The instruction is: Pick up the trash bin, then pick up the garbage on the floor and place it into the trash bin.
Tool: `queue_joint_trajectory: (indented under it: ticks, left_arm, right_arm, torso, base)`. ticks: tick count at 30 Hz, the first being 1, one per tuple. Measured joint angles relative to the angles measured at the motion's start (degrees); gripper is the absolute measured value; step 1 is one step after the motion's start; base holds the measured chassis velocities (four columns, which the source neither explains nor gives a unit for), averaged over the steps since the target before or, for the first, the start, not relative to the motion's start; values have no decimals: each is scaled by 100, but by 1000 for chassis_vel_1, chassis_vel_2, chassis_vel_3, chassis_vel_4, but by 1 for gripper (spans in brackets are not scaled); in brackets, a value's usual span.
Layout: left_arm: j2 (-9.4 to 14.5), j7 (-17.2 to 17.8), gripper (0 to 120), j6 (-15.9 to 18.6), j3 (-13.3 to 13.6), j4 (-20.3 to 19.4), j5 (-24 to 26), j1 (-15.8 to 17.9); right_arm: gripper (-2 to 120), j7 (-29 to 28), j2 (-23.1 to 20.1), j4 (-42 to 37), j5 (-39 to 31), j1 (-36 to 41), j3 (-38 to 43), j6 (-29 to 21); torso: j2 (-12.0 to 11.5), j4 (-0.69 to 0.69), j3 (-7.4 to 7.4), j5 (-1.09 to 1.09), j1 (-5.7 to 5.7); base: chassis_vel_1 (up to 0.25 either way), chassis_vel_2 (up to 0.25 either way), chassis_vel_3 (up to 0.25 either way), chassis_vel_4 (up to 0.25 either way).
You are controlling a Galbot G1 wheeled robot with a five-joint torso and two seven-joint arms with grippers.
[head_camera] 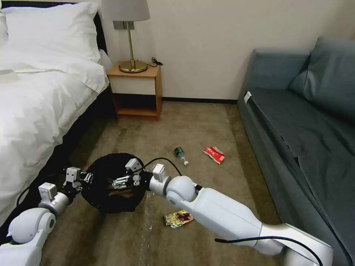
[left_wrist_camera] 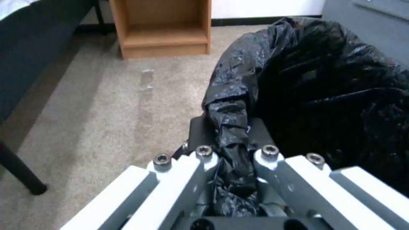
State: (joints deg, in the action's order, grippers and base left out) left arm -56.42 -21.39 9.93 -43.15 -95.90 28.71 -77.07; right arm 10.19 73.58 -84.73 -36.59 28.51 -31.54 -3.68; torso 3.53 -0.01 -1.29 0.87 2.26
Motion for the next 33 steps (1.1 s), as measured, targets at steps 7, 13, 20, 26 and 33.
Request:
queue_joint_trajectory:
  ticks: [7, 13, 20, 26, 33]
  left_arm:
    - [69, -66, 4, -39, -223, -47, 5, -217]
    - [20, -84, 4, -141, -426, -110, -76, -524]
    - [-84, -119, 4, -199, -487, -115, -160, -596]
    - [-205, -129, 4, -258, -457, -54, -316, -641]
    - [-282, -130, 4, -262, -428, -54, -337, -621]
  right_arm:
    - [100, 9, -586, 17, 87, 144, 372, -196]
    - [100, 176, -1185, 888, 863, 610, 928, 475]
    - [100, 467, -1251, 1842, 1582, 977, 1268, 979]
    - [100, 503, -1126, 2310, 2103, 1294, 1399, 1183]
    - [100, 522, -1003, 2476, 2489, 1776, 1411, 1240]
  torso:
    - [0, 0, 0, -2, 0]
    - [0, -2, 0, -2, 0]
    - [0, -3, 0, -1, 0]
    - [0, 1, 0, 2, 0]
    - [0, -1, 0, 0, 0]
  base:
    - [0, 0, 0, 0]
    - [0, 0, 0, 0]
    - [0, 0, 0, 0]
    - [0, 0, 0, 0]
    - [0, 0, 0, 0]
